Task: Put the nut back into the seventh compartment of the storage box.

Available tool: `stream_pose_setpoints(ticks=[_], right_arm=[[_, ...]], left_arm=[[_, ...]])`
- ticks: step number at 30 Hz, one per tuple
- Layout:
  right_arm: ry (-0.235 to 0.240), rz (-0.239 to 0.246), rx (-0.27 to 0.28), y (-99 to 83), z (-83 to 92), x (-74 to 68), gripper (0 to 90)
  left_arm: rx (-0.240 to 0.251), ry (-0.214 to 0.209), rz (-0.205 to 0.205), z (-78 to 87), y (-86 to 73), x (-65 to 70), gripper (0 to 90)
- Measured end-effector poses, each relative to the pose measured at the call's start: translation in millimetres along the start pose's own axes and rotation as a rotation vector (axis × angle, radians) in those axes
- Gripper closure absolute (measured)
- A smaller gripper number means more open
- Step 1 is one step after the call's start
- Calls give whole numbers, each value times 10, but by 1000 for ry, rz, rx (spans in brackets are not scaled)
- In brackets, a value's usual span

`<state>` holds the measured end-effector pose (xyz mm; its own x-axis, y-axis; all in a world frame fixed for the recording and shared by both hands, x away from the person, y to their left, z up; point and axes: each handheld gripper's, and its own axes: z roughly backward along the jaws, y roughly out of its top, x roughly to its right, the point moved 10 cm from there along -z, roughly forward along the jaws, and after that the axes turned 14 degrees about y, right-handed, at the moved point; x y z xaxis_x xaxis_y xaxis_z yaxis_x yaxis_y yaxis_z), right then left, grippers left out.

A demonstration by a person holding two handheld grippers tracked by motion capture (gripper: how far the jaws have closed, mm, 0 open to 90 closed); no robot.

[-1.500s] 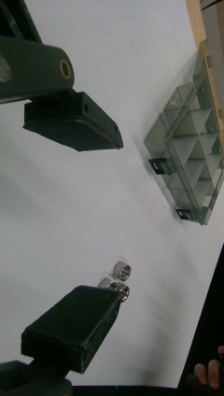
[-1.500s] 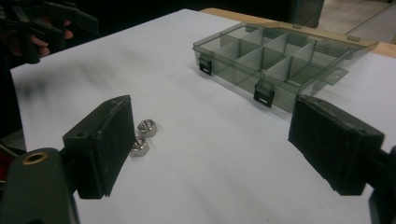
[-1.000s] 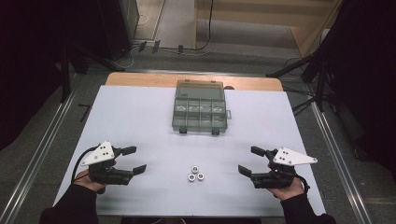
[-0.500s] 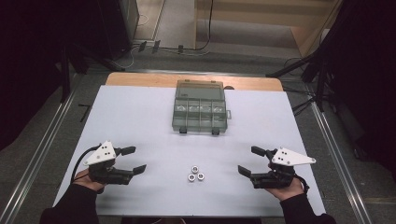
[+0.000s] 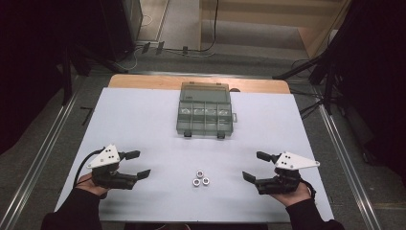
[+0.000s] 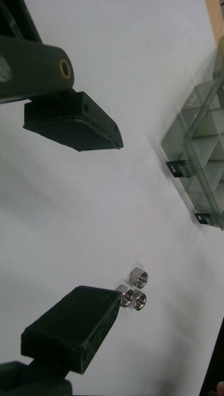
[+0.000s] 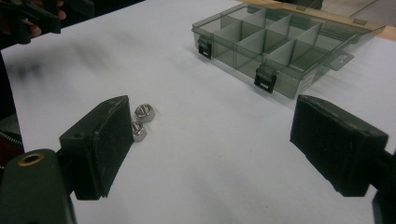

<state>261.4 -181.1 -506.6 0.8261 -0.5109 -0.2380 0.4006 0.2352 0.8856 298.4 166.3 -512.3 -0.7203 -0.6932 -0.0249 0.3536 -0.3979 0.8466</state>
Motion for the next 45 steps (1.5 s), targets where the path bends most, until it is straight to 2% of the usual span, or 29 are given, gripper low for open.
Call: stream_pose_setpoints(ticks=[4,6,11,19,37,45], right_arm=[[14,-9,2,20,-15,-29,143],[15,0,-8,24,-18,-31,144],[28,-15,-29,21,-58,-40,161],[42,5,-45,41,-129,-80,158],[106,49,-14,158,-382,-218,157],[134,70,-24,199,-530,-285,164]], left_arm=[[1,-3,2,2,3,0,226],[2,-3,5,-1,6,2,227],[-6,-2,6,-14,-4,-2,227],[-13,-11,2,-23,-8,12,227],[-18,-18,-3,-32,-7,36,227],[-18,-25,-11,-35,-7,50,227]])
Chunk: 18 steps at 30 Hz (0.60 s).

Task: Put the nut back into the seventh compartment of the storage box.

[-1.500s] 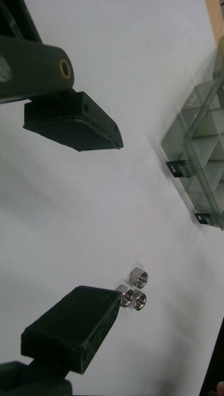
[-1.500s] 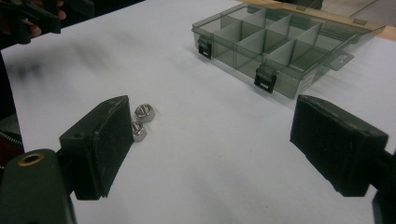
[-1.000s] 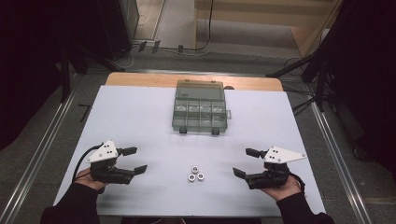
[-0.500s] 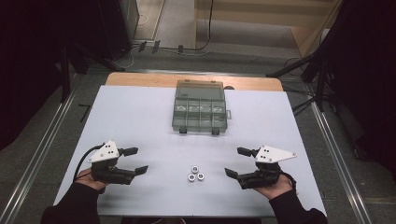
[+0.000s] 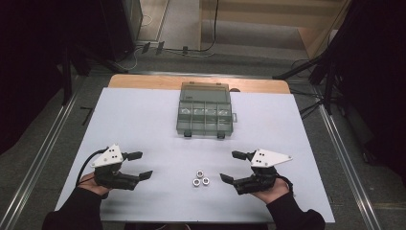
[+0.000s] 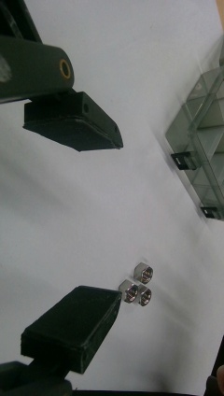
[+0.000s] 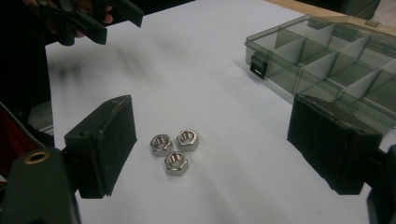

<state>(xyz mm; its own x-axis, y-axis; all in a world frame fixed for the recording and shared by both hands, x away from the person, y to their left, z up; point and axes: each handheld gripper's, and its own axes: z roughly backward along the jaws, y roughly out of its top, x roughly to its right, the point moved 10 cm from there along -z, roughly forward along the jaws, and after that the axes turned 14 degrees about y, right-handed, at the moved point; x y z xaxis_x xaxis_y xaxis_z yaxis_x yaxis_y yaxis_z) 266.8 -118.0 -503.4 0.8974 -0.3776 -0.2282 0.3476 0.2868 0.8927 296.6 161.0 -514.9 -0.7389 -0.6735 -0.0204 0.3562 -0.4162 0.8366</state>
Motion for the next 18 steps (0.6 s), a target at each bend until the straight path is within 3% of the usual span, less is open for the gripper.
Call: stream_pose_setpoints(ticks=[18], right_arm=[[46,13,-15,116,-309,-54,165]], left_arm=[[-5,-7,-5,-8,-2,16,226]])
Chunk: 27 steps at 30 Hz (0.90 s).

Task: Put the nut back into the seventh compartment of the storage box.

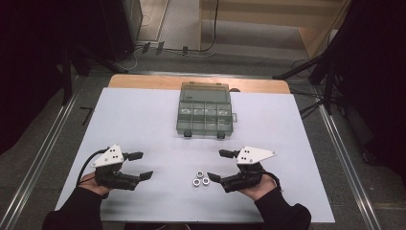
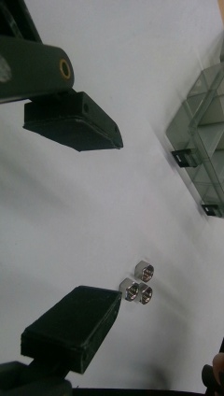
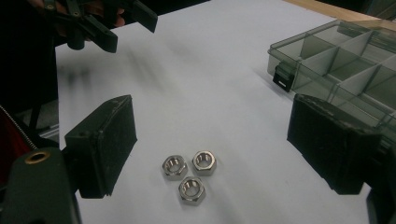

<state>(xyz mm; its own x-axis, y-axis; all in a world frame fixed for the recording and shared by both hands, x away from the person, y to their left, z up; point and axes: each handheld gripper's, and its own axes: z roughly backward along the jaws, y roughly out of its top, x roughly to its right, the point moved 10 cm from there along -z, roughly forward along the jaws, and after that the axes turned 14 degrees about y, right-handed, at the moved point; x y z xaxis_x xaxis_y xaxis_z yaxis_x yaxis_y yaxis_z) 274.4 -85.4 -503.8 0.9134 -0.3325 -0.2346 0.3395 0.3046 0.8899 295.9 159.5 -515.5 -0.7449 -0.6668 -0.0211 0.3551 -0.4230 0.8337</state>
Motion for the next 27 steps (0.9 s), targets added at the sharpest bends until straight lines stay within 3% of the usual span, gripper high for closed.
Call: stream_pose_setpoints(ticks=[5,6,7,8,11,14,16,18,19,21,22,27], right_arm=[[-12,-4,-57,5,-71,8,166],[-34,-6,-111,-26,-81,18,168],[-34,-6,-111,-26,-81,18,168],[-34,-12,-154,-53,-97,-1,169],[-27,-31,-189,-81,-117,-28,174],[-18,-49,-261,-148,-157,-54,182],[-21,-52,-276,-159,-163,-54,184],[-28,-41,-327,-192,-170,-58,187],[-24,-30,-377,-223,-179,-64,190],[-26,-22,-398,-235,-185,-59,192],[-22,-21,-448,-272,-201,-58,194],[-12,-10,-508,-306,-234,-56,205]], left_arm=[[-1,0,-1,-2,-6,-2,227],[-2,2,-1,-7,-9,-5,227],[-2,2,-1,-7,-9,-5,227],[-3,2,-1,-8,-10,-3,227],[-9,-1,-3,-11,-15,3,227],[-12,-1,-5,-13,-15,6,227],[-12,0,-3,-13,-16,4,226],[-12,0,-2,-16,-18,1,227],[-11,-1,-2,-18,-18,1,226],[-10,-1,-2,-20,-18,3,227],[-14,-1,-7,-20,-21,3,227],[-14,-2,-9,-21,-22,5,227]])
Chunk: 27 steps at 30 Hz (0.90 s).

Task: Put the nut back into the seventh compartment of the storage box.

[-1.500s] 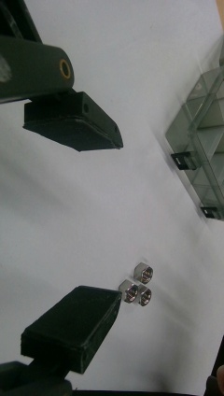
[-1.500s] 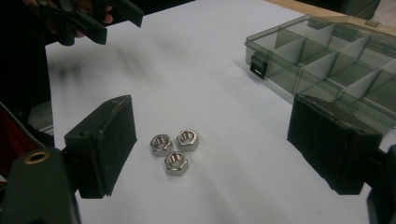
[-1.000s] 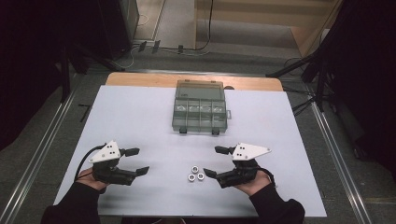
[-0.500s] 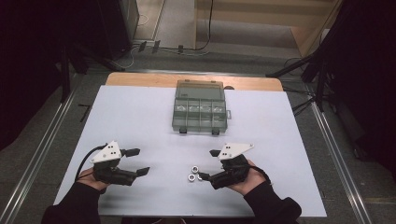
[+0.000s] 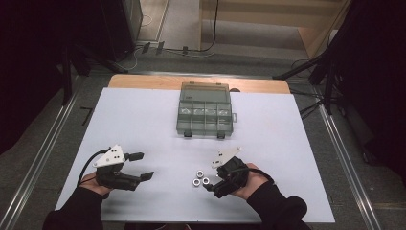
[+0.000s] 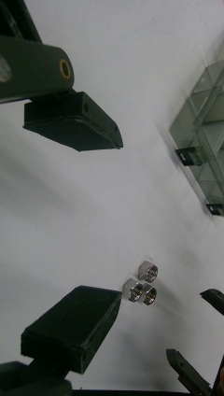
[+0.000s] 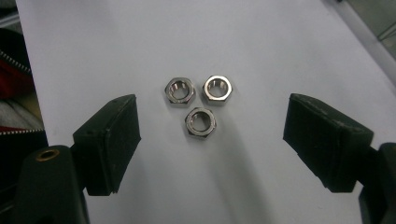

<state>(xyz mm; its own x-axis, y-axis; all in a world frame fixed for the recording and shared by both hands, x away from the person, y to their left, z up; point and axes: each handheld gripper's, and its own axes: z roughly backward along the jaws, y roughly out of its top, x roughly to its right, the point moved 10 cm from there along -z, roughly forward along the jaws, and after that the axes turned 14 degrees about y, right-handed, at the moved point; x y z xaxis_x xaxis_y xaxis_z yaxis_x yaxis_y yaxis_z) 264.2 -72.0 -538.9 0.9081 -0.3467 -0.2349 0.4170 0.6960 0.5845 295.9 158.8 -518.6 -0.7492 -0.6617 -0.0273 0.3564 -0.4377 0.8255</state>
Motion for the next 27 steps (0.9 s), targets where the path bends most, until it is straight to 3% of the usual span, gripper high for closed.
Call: stream_pose_setpoints(ticks=[6,17,22,27], right_arm=[[26,-13,-104,-29,-59,4,222],[21,-8,-246,-108,-144,-2,267],[7,18,-278,-99,-164,18,277],[-5,9,-291,-85,-213,16,304]], left_arm=[[-1,-3,1,-1,-2,8,226],[-6,-6,-1,-7,-9,15,227],[-8,-6,-1,-4,-12,12,226],[-7,-6,0,-3,-12,11,227]])
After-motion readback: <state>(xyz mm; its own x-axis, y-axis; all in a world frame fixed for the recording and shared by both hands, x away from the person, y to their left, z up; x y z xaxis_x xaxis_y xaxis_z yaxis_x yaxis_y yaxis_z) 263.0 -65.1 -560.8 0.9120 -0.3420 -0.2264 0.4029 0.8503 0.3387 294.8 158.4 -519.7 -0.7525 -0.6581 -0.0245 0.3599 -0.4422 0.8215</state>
